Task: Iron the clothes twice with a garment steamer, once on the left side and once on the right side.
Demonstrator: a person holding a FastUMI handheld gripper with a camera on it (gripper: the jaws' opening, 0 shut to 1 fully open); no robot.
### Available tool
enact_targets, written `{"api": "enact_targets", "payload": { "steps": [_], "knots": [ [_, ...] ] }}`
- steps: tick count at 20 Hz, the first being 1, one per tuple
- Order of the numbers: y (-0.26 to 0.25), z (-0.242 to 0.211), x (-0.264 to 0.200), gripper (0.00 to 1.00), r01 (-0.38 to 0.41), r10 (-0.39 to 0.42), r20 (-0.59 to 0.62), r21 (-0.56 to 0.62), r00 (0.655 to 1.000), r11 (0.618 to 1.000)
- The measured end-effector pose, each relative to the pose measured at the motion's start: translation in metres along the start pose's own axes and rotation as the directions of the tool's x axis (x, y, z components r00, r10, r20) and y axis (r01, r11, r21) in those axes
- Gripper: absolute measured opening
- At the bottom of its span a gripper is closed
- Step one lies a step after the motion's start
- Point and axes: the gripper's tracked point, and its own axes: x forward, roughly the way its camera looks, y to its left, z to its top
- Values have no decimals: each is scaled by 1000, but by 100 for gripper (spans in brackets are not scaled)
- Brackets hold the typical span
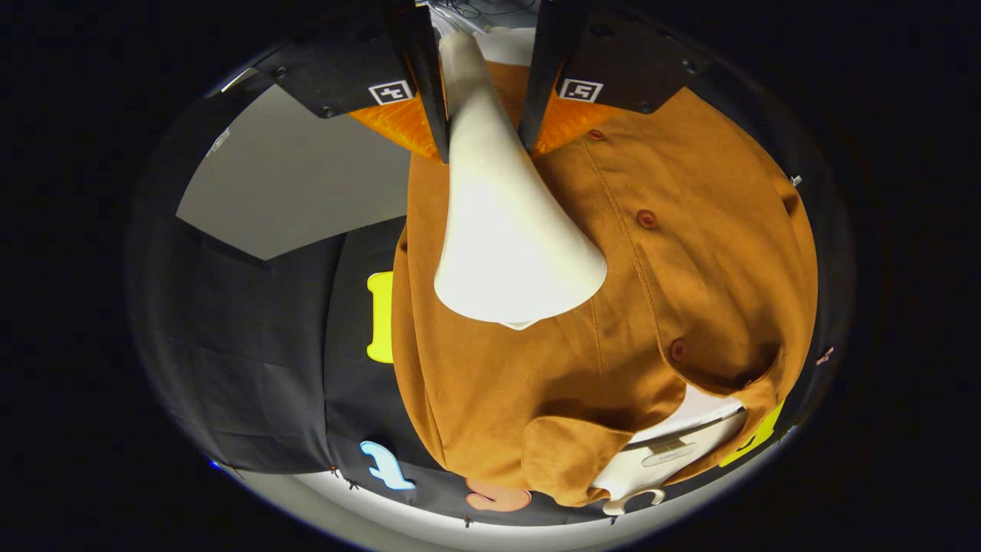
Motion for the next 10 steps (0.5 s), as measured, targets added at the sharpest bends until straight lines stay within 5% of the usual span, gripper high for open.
{"api": "enact_targets", "payload": {
  "steps": [10],
  "knots": [
    [-4, -42, 13, 54, 1, 2, -126, 20, 992, 1000]
  ]
}}
